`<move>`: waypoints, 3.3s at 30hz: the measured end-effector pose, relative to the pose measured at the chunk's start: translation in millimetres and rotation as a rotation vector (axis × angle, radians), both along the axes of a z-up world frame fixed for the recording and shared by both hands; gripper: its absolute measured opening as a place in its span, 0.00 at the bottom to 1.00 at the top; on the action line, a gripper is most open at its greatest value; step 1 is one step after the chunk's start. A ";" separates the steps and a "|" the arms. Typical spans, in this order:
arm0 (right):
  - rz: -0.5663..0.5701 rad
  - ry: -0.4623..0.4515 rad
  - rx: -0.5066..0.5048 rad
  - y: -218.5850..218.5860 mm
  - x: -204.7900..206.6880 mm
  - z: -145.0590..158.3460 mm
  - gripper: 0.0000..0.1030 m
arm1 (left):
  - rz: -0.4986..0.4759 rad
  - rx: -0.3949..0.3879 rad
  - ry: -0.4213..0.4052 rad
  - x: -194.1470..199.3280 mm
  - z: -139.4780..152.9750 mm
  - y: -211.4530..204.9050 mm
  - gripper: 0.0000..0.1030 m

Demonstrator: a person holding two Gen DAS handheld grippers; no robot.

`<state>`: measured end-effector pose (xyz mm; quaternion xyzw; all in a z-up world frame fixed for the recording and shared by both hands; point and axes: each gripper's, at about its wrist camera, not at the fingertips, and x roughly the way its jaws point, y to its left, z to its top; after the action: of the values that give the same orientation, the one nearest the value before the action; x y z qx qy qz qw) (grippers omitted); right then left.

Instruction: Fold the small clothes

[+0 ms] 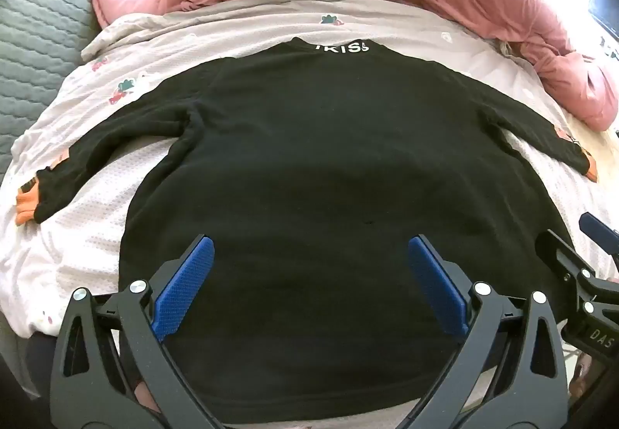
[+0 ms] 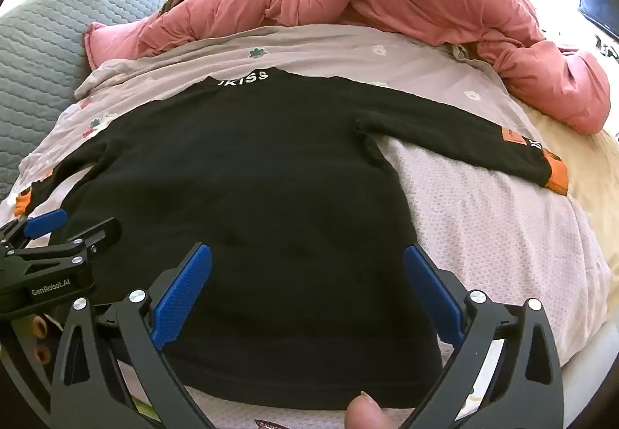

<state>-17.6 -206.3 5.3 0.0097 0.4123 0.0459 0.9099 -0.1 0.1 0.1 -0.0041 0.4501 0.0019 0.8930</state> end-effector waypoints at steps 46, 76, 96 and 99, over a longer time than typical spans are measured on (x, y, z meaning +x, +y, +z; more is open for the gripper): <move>-0.002 -0.006 -0.004 -1.6 -1.6 -0.8 0.96 | 0.009 -0.034 -0.011 -3.2 7.1 11.0 0.91; -0.048 0.007 -0.009 -16.7 9.8 -2.9 0.96 | 0.011 -0.036 0.002 1.6 -0.1 11.6 0.91; -0.271 0.014 0.001 -104.8 51.5 -7.0 0.96 | -0.031 -0.045 0.023 37.1 5.2 -2.4 0.91; -0.305 0.021 0.005 -120.3 58.2 -8.3 0.96 | -0.037 -0.042 0.025 45.3 6.2 -5.5 0.91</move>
<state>40.6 -326.6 -3.0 0.0750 0.4152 -0.0921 0.9019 45.3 -5.4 6.2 -0.0145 0.4610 -0.0241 0.8870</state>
